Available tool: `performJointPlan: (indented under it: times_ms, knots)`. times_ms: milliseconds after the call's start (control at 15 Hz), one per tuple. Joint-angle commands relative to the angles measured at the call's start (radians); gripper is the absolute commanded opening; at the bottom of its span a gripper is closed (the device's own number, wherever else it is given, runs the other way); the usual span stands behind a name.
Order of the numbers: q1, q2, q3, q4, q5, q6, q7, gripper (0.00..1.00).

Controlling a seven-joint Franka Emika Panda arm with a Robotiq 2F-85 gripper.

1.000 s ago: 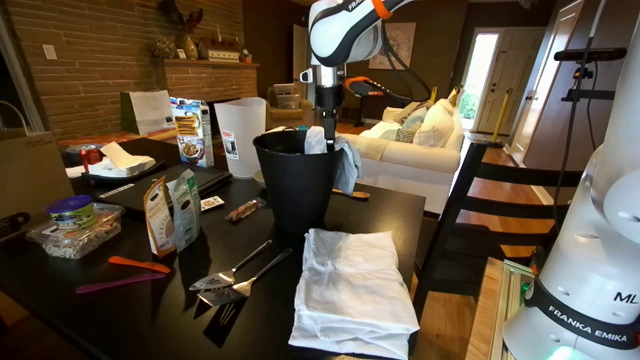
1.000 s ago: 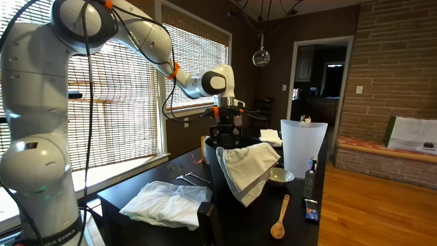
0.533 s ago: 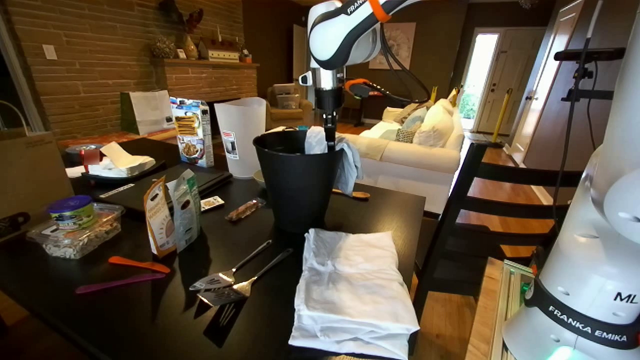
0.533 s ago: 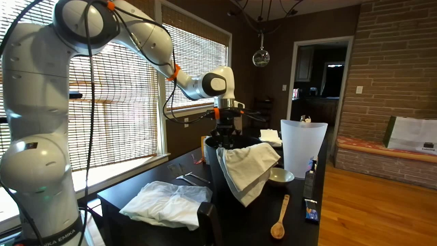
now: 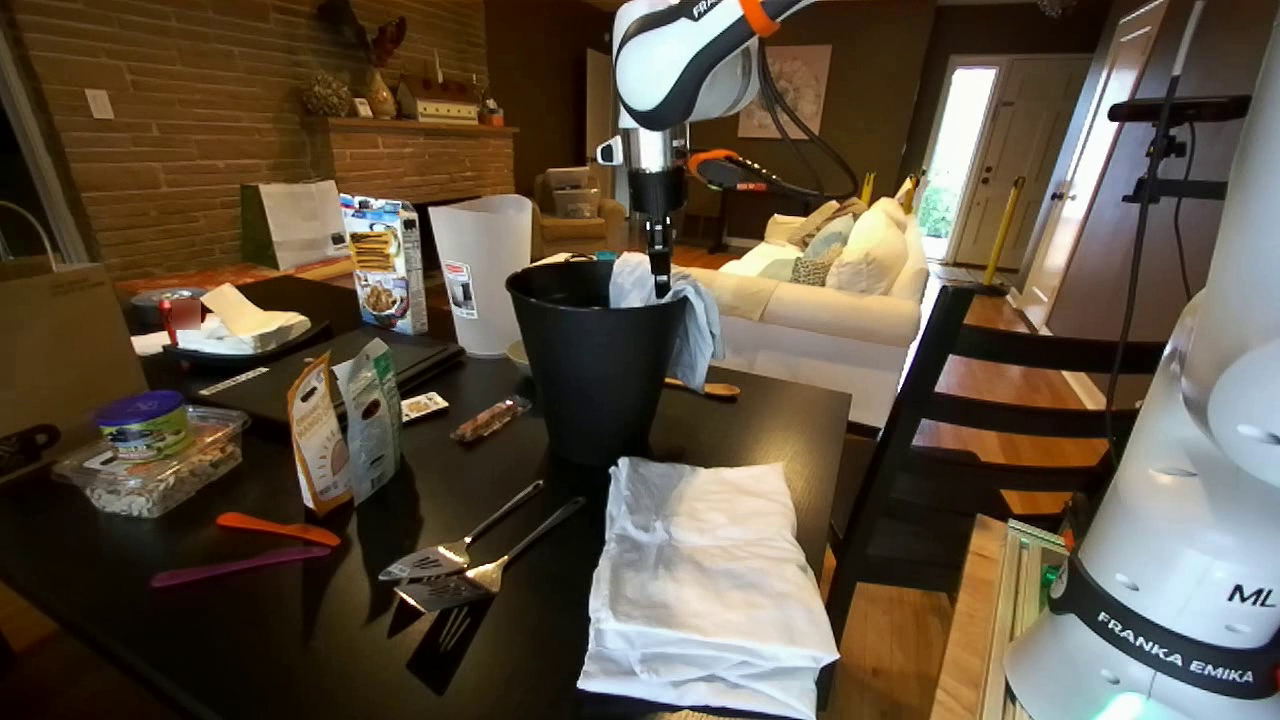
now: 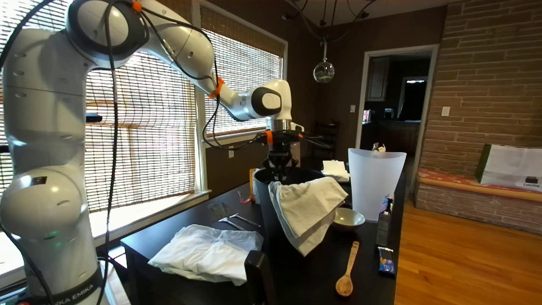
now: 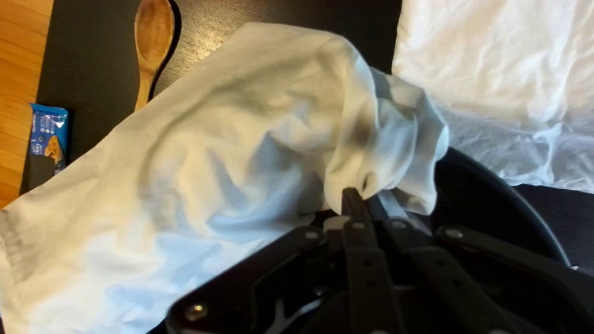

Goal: Remove the left and right towels out of the bin

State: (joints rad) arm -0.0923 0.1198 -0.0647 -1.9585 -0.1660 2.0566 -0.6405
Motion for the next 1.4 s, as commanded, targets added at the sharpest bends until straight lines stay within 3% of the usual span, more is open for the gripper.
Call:
performJointPlan:
  times_ms: [0, 667, 1333]
  knots:
    - [-0.002, 0.010, 0.006, 0.047, 0.016, -0.063, -0.014, 0.00]
    - [-0.012, -0.012, 0.002, 0.100, 0.032, -0.133, -0.033, 0.00]
    - [-0.047, -0.085, -0.027, 0.046, 0.111, -0.115, -0.093, 0.00]
